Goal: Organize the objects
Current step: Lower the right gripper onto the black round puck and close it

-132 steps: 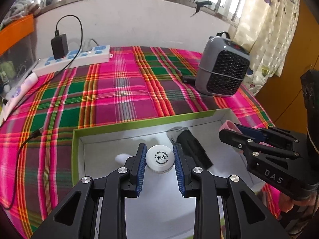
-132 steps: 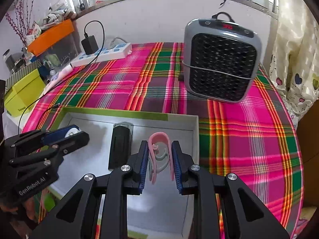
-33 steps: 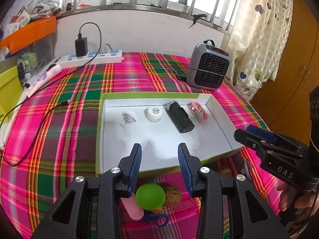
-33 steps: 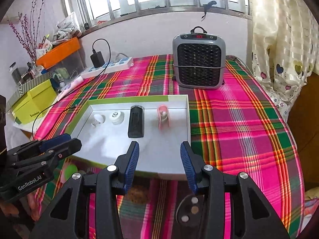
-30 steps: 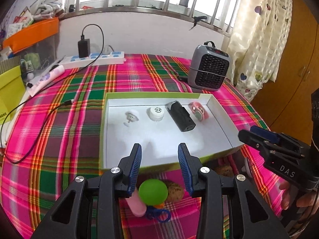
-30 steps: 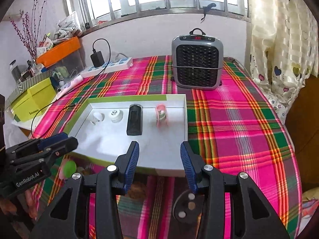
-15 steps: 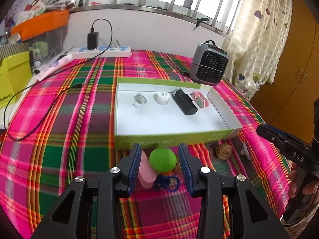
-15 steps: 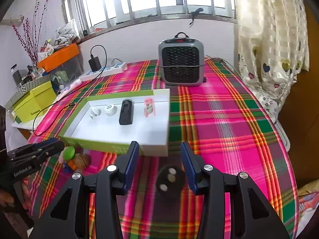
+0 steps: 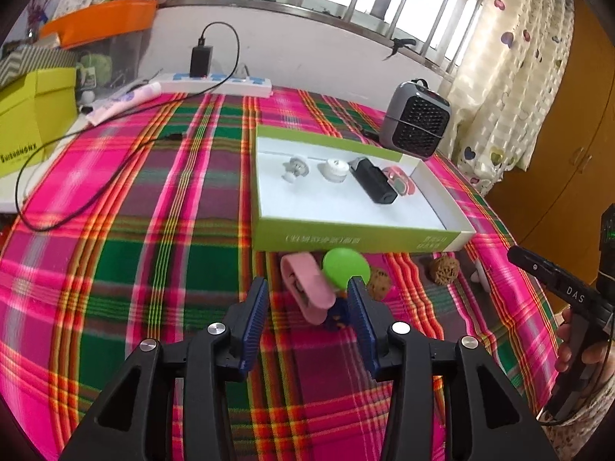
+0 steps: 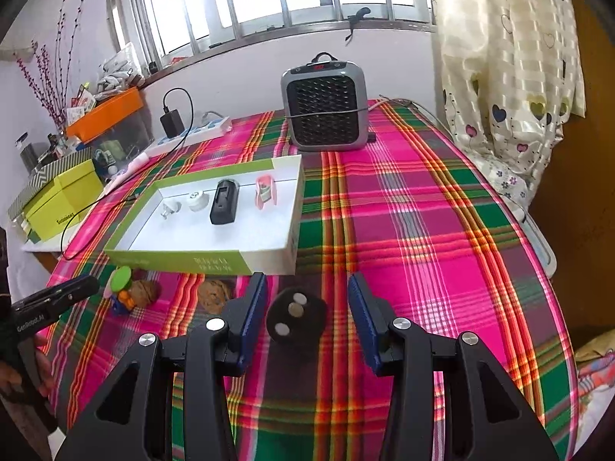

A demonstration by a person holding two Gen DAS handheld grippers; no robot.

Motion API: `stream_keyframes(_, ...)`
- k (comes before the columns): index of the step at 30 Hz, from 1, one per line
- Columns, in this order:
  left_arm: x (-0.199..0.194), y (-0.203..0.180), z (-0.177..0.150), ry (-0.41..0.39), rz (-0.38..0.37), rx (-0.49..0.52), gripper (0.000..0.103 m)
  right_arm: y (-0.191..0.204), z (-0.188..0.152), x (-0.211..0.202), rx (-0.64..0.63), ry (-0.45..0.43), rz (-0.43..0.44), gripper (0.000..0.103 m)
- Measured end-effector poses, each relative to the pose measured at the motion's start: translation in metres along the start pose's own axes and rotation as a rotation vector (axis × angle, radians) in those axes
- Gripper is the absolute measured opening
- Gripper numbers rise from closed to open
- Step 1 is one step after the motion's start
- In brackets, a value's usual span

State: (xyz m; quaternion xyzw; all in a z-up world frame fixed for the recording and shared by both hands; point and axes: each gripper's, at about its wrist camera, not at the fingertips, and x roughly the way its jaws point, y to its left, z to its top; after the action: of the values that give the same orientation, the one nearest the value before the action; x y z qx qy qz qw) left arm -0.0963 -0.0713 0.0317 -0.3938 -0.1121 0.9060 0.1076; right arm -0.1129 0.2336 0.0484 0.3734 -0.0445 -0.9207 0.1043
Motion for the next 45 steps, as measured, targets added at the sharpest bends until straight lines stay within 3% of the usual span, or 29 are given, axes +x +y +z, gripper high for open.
stream_keyframes(8, 0.008, -0.001, -0.01, 0.043, -0.067, -0.007, 0.042, -0.005, -0.011, 0.003, 0.0, 0.023, 0.032, 0.051)
stream_keyframes(13, 0.015, -0.005, -0.012, 0.06, -0.059, 0.004, 0.049, -0.005, -0.015, 0.007, -0.007, 0.043, 0.043, 0.051)
stream_keyframes(27, 0.02, -0.004, -0.011, 0.061, -0.046, 0.013, 0.049, 0.004, -0.015, 0.031, -0.046, 0.112, 0.036, 0.051)
stream_keyframes(33, 0.023, -0.001, -0.005, 0.068, -0.034, 0.014, 0.049, 0.008, -0.014, 0.044, -0.078, 0.154, -0.005, 0.051)
stream_keyframes(45, 0.023, 0.012, 0.001, 0.068, 0.003, 0.011, 0.049, 0.013, -0.011, 0.049, -0.134, 0.158, -0.061, 0.051)
